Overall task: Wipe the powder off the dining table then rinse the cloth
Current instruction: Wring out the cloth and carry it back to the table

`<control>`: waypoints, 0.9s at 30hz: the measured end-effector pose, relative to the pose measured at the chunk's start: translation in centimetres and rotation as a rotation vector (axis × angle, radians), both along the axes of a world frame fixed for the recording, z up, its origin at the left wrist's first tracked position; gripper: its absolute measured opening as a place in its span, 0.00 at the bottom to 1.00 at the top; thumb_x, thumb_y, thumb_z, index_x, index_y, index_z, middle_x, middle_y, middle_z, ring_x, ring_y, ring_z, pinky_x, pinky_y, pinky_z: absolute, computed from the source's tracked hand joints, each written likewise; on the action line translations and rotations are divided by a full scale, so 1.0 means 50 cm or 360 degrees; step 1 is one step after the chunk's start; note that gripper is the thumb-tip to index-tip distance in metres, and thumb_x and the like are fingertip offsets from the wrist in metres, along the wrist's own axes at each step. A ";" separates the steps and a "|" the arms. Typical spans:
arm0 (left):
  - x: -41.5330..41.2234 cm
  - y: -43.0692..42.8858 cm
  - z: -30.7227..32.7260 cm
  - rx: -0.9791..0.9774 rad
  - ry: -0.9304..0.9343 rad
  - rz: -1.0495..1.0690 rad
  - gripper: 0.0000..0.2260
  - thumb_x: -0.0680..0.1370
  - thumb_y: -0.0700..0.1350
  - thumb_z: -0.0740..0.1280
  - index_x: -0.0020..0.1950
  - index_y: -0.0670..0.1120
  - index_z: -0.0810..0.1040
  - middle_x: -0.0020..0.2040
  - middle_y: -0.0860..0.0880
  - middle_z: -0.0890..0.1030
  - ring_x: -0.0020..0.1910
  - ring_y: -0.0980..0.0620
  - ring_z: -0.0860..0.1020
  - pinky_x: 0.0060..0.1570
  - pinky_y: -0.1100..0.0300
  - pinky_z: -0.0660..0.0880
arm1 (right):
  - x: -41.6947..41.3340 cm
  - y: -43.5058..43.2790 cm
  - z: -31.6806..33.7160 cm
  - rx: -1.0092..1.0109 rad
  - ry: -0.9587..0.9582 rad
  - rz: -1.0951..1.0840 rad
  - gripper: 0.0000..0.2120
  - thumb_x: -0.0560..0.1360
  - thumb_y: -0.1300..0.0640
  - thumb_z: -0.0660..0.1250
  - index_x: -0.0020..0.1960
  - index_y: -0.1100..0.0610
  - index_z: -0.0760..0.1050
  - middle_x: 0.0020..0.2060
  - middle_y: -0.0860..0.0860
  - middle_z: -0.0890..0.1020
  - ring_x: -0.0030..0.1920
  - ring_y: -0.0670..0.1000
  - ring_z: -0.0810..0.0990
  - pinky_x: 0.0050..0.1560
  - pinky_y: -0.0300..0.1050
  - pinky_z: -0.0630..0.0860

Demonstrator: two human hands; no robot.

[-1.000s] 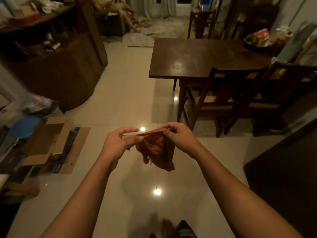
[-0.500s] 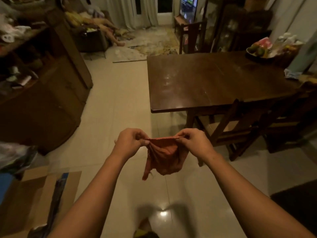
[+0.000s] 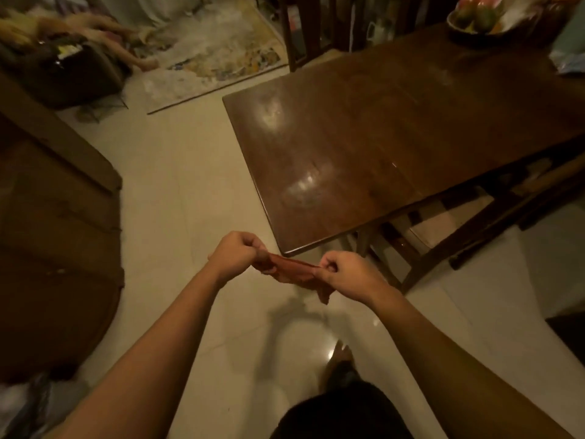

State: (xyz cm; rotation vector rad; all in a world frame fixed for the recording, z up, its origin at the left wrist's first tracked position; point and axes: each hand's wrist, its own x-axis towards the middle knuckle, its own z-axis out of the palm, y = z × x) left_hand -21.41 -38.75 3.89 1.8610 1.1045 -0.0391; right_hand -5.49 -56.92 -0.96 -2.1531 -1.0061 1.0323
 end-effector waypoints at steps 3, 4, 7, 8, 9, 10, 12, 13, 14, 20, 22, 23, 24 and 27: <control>0.041 0.094 -0.023 -0.0067 0.0092 -0.0113 0.05 0.73 0.31 0.65 0.42 0.35 0.81 0.36 0.35 0.83 0.38 0.35 0.83 0.44 0.45 0.82 | 0.014 0.078 -0.034 -0.0009 0.0240 -0.0075 0.13 0.72 0.43 0.70 0.39 0.52 0.74 0.32 0.52 0.82 0.33 0.53 0.80 0.38 0.53 0.80; 0.055 0.130 -0.031 -0.0055 0.0145 -0.0190 0.06 0.73 0.31 0.65 0.43 0.36 0.81 0.35 0.36 0.83 0.38 0.37 0.84 0.43 0.46 0.82 | 0.022 0.104 -0.046 -0.0015 0.0249 -0.0067 0.14 0.71 0.42 0.71 0.38 0.51 0.74 0.32 0.51 0.80 0.33 0.52 0.79 0.36 0.51 0.79; 0.098 0.225 -0.053 -0.0026 0.0311 -0.0412 0.10 0.71 0.30 0.64 0.40 0.42 0.82 0.33 0.41 0.84 0.34 0.42 0.84 0.43 0.48 0.82 | 0.047 0.172 -0.077 -0.0064 0.0261 -0.0015 0.07 0.76 0.47 0.69 0.46 0.50 0.78 0.37 0.51 0.82 0.37 0.53 0.82 0.40 0.54 0.82; 0.112 0.255 -0.062 0.0022 0.0372 -0.0473 0.12 0.70 0.30 0.63 0.39 0.45 0.82 0.32 0.44 0.84 0.34 0.45 0.84 0.45 0.47 0.82 | 0.053 0.190 -0.087 -0.0082 0.0246 0.0005 0.07 0.77 0.48 0.69 0.49 0.51 0.78 0.38 0.50 0.82 0.39 0.53 0.83 0.44 0.55 0.83; 0.126 0.281 -0.070 0.0114 0.0453 -0.0547 0.13 0.69 0.32 0.62 0.39 0.48 0.82 0.31 0.49 0.84 0.35 0.50 0.84 0.49 0.47 0.80 | 0.057 0.205 -0.095 -0.0104 0.0211 0.0020 0.07 0.78 0.48 0.68 0.50 0.51 0.78 0.40 0.50 0.82 0.41 0.52 0.83 0.47 0.55 0.83; 0.144 0.306 -0.078 0.0234 0.0549 -0.0627 0.14 0.68 0.35 0.62 0.39 0.51 0.82 0.31 0.54 0.84 0.38 0.55 0.83 0.53 0.49 0.76 | 0.059 0.219 -0.105 -0.0126 0.0191 0.0009 0.07 0.78 0.48 0.68 0.51 0.51 0.77 0.41 0.49 0.82 0.42 0.51 0.82 0.49 0.54 0.82; 0.191 0.353 -0.094 0.0455 0.0623 -0.0800 0.14 0.68 0.37 0.61 0.40 0.55 0.81 0.32 0.59 0.83 0.42 0.60 0.80 0.55 0.52 0.66 | 0.063 0.249 -0.118 -0.0185 0.0176 -0.0066 0.07 0.79 0.48 0.66 0.53 0.49 0.77 0.44 0.49 0.82 0.43 0.48 0.82 0.47 0.49 0.81; 0.218 0.375 -0.105 0.0504 0.0620 -0.0894 0.14 0.69 0.37 0.61 0.40 0.55 0.81 0.33 0.59 0.83 0.43 0.61 0.80 0.55 0.52 0.64 | 0.064 0.262 -0.124 -0.0227 0.0138 -0.0107 0.07 0.79 0.47 0.66 0.53 0.48 0.77 0.46 0.48 0.82 0.44 0.48 0.82 0.45 0.45 0.80; 0.249 0.395 -0.115 0.0511 0.0589 -0.0987 0.14 0.70 0.37 0.61 0.40 0.55 0.81 0.34 0.59 0.83 0.43 0.60 0.80 0.54 0.53 0.63 | 0.066 0.275 -0.131 -0.0267 0.0070 -0.0160 0.07 0.79 0.46 0.65 0.53 0.48 0.77 0.46 0.47 0.82 0.44 0.48 0.81 0.44 0.43 0.77; 0.426 0.488 -0.225 0.0602 0.0154 -0.1634 0.11 0.72 0.44 0.63 0.44 0.59 0.81 0.40 0.61 0.81 0.45 0.60 0.78 0.59 0.50 0.66 | 0.043 0.335 -0.162 -0.0659 -0.0281 -0.0796 0.12 0.79 0.39 0.61 0.49 0.45 0.78 0.45 0.42 0.82 0.47 0.48 0.78 0.47 0.48 0.69; 0.464 0.477 -0.240 0.0779 0.0249 -0.1850 0.12 0.75 0.43 0.60 0.45 0.56 0.81 0.44 0.59 0.82 0.47 0.57 0.77 0.57 0.48 0.63 | 0.024 0.351 -0.157 -0.0771 -0.0331 -0.1082 0.11 0.78 0.41 0.61 0.49 0.44 0.79 0.46 0.42 0.83 0.50 0.49 0.80 0.49 0.49 0.63; 0.476 0.468 -0.245 0.0860 0.0351 -0.1942 0.11 0.76 0.43 0.59 0.46 0.56 0.80 0.46 0.58 0.81 0.49 0.55 0.76 0.57 0.50 0.62 | 0.016 0.359 -0.153 -0.0833 -0.0358 -0.1194 0.10 0.78 0.43 0.61 0.50 0.44 0.80 0.46 0.42 0.84 0.51 0.49 0.80 0.50 0.49 0.61; 0.485 0.457 -0.248 0.0940 0.0382 -0.2025 0.11 0.77 0.44 0.59 0.46 0.57 0.79 0.47 0.58 0.80 0.52 0.53 0.75 0.59 0.49 0.60 | 0.012 0.369 -0.149 -0.0889 -0.0382 -0.1296 0.09 0.78 0.44 0.62 0.50 0.44 0.80 0.47 0.42 0.84 0.52 0.49 0.80 0.52 0.50 0.59; 0.485 0.458 -0.272 0.1022 0.0260 -0.2108 0.07 0.78 0.48 0.61 0.49 0.57 0.78 0.51 0.56 0.79 0.65 0.52 0.69 0.67 0.44 0.53 | 0.010 0.396 -0.147 -0.1050 -0.0424 -0.1522 0.08 0.78 0.46 0.63 0.50 0.43 0.81 0.45 0.44 0.85 0.54 0.51 0.81 0.68 0.58 0.52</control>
